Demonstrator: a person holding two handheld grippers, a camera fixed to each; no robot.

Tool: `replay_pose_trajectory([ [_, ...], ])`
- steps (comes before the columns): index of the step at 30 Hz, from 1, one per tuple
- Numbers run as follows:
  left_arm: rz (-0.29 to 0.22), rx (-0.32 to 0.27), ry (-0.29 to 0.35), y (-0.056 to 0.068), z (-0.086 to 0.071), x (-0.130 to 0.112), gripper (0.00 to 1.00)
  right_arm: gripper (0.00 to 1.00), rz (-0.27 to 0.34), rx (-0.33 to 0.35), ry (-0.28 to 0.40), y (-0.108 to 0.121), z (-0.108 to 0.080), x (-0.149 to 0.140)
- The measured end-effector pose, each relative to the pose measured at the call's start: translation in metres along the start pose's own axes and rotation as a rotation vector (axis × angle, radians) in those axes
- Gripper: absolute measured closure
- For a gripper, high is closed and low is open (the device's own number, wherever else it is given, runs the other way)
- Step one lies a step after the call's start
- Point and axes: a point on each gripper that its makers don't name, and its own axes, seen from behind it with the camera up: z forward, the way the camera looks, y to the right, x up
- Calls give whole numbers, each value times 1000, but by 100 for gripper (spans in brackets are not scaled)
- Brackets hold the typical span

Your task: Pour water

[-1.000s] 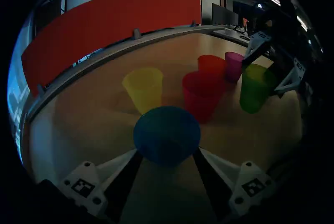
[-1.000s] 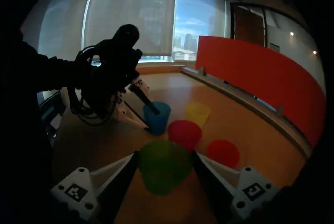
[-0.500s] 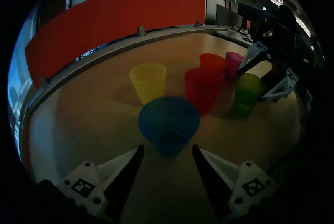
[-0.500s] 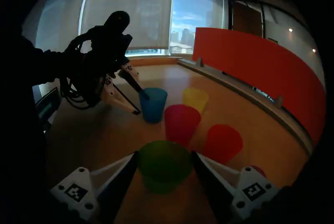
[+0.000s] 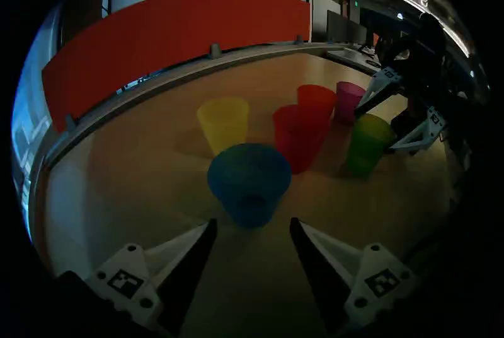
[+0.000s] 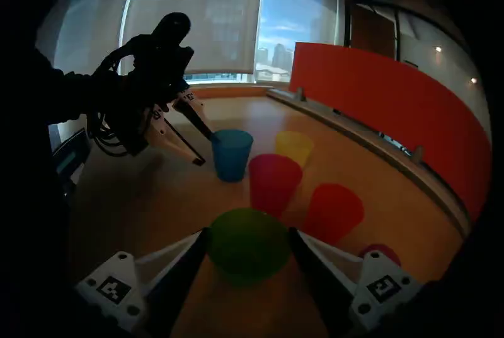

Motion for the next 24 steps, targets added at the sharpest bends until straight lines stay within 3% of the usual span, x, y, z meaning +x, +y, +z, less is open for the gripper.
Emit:
replay_pose_trajectory([
  [14,-12,20,8,-3,-8,-2,14,0,20,-11,19,-1,-5,6],
  [24,-23,43,31,-6,-20,-1,15,0,42,-31,74,2,-17,25],
])
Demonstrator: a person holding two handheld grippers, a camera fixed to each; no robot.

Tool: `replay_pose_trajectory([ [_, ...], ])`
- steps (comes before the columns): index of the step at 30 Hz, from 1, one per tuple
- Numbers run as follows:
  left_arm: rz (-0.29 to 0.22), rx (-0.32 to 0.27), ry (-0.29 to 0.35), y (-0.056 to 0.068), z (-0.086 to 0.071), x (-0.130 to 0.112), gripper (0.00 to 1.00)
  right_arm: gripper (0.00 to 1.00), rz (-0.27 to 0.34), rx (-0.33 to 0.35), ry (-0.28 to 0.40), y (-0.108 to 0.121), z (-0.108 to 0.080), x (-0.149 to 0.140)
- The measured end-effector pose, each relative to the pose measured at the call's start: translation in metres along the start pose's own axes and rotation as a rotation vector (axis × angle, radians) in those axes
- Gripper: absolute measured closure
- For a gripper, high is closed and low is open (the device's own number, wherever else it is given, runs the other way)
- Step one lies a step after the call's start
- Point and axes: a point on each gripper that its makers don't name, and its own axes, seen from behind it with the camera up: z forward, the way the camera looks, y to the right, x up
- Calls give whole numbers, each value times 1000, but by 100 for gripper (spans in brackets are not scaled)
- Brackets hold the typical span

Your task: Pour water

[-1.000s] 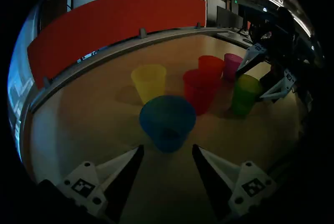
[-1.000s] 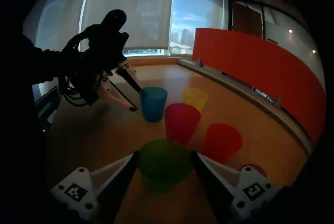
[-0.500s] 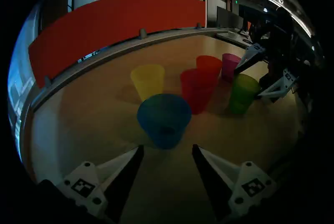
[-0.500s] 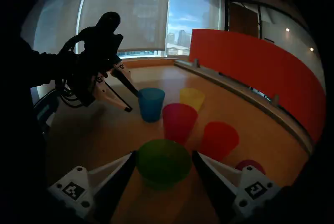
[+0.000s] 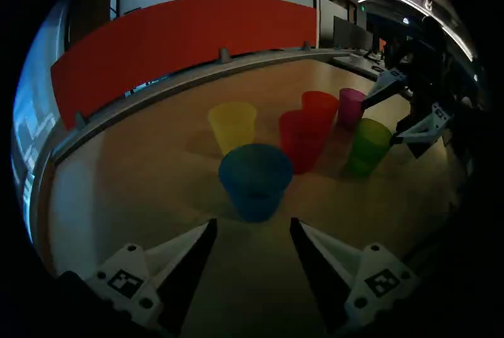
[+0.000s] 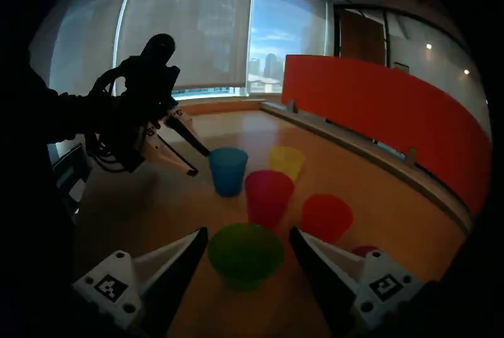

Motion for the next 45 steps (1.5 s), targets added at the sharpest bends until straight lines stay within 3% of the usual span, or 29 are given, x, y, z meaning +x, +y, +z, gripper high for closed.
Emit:
replay_pose_trajectory([
  [9,-17,31,20,-6,-17,-3,15,0,16,-45,30,4,-24,9],
  [21,-64,99,68,-19,-38,-3,15,0,55,-164,47,24,-66,1],
  [31,-105,181,149,-37,-50,4,14,0,144,-320,99,58,-98,-9],
  [45,-153,339,340,-62,-78,30,14,0,187,-600,193,108,-139,-5],
])
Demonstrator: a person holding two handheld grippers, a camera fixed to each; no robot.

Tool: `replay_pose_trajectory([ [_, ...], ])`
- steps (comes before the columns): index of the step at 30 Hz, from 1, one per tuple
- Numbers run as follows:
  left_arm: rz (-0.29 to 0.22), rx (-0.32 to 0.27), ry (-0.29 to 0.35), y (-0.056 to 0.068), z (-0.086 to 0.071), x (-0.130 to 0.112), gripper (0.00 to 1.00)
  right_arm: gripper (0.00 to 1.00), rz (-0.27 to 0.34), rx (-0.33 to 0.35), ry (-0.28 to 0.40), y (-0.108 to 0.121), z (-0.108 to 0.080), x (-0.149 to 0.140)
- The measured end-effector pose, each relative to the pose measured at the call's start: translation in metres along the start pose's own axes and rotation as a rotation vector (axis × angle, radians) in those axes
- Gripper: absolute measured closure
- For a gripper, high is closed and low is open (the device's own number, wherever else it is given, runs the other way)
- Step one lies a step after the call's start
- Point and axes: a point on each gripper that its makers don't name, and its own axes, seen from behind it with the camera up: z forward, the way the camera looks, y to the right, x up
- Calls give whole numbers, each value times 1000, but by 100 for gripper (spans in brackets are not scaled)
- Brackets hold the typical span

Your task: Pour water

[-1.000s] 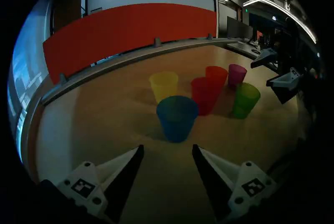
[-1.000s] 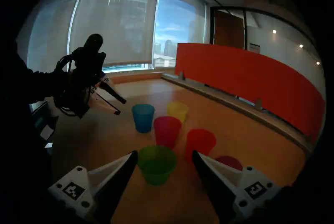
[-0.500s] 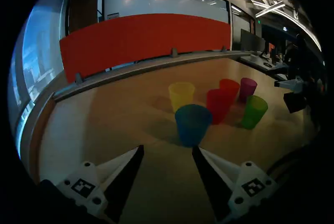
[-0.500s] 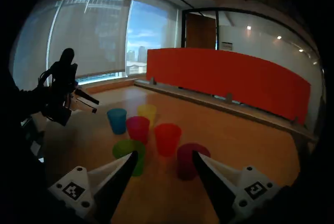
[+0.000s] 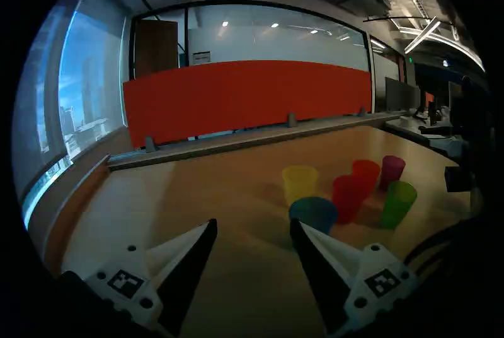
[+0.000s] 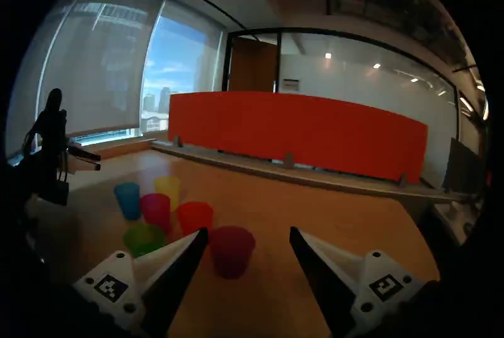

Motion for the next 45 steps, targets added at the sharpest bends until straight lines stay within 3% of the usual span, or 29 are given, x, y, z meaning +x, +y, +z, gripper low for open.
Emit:
replay_pose_trajectory([
  [11,-54,103,106,-17,-6,12,15,0,71,-198,97,38,-1,11],
  [20,-35,171,180,-19,-12,24,15,0,83,-333,170,56,-8,26],
  [26,-47,202,209,-18,-13,29,15,0,83,-379,188,56,-9,32],
  [35,-50,264,255,-27,-19,40,15,0,109,-391,193,51,-8,37],
  [45,-62,290,303,-29,-19,48,15,0,116,-427,190,58,-16,42],
])
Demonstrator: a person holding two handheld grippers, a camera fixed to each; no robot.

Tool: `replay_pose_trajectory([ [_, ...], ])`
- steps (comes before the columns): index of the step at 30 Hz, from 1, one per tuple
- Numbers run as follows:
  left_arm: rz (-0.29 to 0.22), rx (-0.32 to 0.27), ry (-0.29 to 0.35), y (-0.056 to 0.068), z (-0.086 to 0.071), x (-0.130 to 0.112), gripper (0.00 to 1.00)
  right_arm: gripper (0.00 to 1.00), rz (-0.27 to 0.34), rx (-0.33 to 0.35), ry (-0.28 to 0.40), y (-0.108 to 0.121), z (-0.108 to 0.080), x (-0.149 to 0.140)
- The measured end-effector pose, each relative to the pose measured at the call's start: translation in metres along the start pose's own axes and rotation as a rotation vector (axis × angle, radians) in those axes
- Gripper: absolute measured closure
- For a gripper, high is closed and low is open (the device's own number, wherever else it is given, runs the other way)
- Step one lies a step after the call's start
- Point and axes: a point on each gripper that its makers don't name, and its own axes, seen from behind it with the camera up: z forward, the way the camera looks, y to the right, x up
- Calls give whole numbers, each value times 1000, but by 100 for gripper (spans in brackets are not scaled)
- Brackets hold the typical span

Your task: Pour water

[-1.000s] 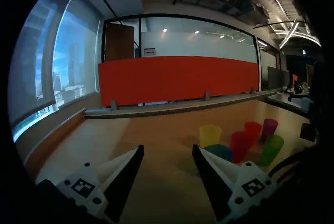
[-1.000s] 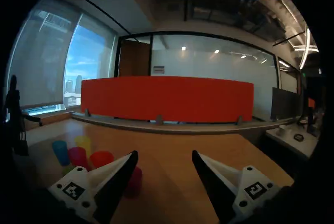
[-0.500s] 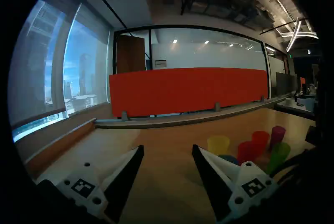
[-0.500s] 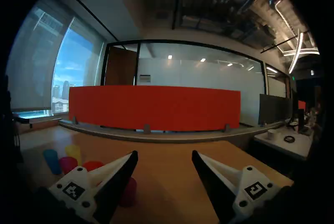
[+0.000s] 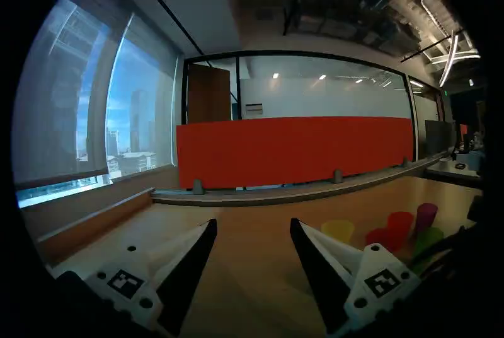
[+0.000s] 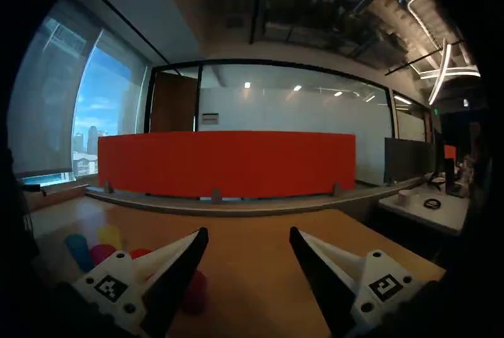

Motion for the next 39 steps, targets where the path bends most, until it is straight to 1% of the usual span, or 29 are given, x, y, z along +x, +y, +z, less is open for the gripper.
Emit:
replay_pose_trajectory([
  [2,1,0,1,1,1,-2,15,0,-3,-5,5,1,0,2],
  [8,-20,-3,1,1,2,-11,15,0,3,-21,-5,2,1,0],
  [11,-20,-2,-5,-2,2,-17,15,0,5,-23,-6,2,1,1],
  [17,-21,16,-13,-11,0,-27,15,0,-8,-28,-9,-1,2,1],
  [20,-26,13,-13,-12,-1,-31,15,0,-12,-24,-12,-5,3,1],
  [28,-39,22,-7,-19,-3,-40,15,0,-16,-18,-10,-11,2,5],
  [35,-63,14,-25,-20,-1,-54,15,0,-33,-19,-7,-14,0,9],
  [39,-70,13,-27,-20,0,-58,14,0,-37,-18,-10,-16,-1,9],
])
